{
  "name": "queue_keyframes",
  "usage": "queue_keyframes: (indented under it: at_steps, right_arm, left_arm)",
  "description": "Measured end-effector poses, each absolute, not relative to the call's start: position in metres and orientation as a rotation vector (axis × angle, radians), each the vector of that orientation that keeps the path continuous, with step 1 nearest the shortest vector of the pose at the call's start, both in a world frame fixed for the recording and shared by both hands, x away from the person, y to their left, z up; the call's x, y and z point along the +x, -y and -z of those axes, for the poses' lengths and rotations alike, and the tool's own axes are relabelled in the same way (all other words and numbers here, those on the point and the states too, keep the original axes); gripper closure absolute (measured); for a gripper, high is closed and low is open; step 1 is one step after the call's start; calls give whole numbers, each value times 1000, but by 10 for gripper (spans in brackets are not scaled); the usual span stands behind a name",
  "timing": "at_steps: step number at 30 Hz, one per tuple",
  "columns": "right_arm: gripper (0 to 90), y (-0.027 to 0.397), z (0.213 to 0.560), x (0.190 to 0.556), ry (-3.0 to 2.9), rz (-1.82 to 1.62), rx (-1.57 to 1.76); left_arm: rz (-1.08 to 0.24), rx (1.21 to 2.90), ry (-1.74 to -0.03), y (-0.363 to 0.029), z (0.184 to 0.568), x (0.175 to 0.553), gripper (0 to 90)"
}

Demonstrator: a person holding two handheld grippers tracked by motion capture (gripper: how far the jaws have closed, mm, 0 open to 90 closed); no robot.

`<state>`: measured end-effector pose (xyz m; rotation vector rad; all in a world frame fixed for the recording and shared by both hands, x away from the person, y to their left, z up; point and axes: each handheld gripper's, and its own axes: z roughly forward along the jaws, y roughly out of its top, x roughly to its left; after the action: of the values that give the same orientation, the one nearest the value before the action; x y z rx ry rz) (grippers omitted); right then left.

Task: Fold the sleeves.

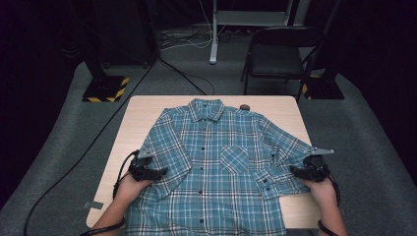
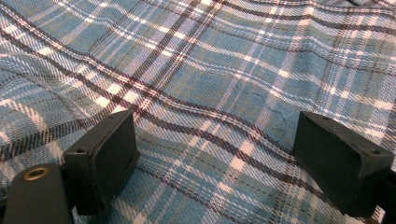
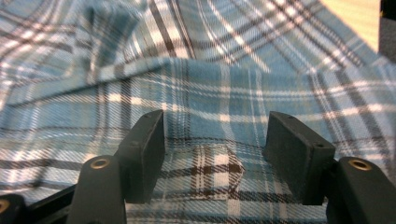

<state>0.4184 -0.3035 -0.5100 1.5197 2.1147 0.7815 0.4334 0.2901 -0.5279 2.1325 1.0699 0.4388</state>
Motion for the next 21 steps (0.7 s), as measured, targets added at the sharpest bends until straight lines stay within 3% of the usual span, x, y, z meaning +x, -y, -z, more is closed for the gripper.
queue_keyframes:
  at_steps: [21]
  right_arm:
    - [390, 317, 510, 414, -2098, -770, 1563]
  left_arm:
    - [-443, 2132, -1077, -295, 528, 431, 135]
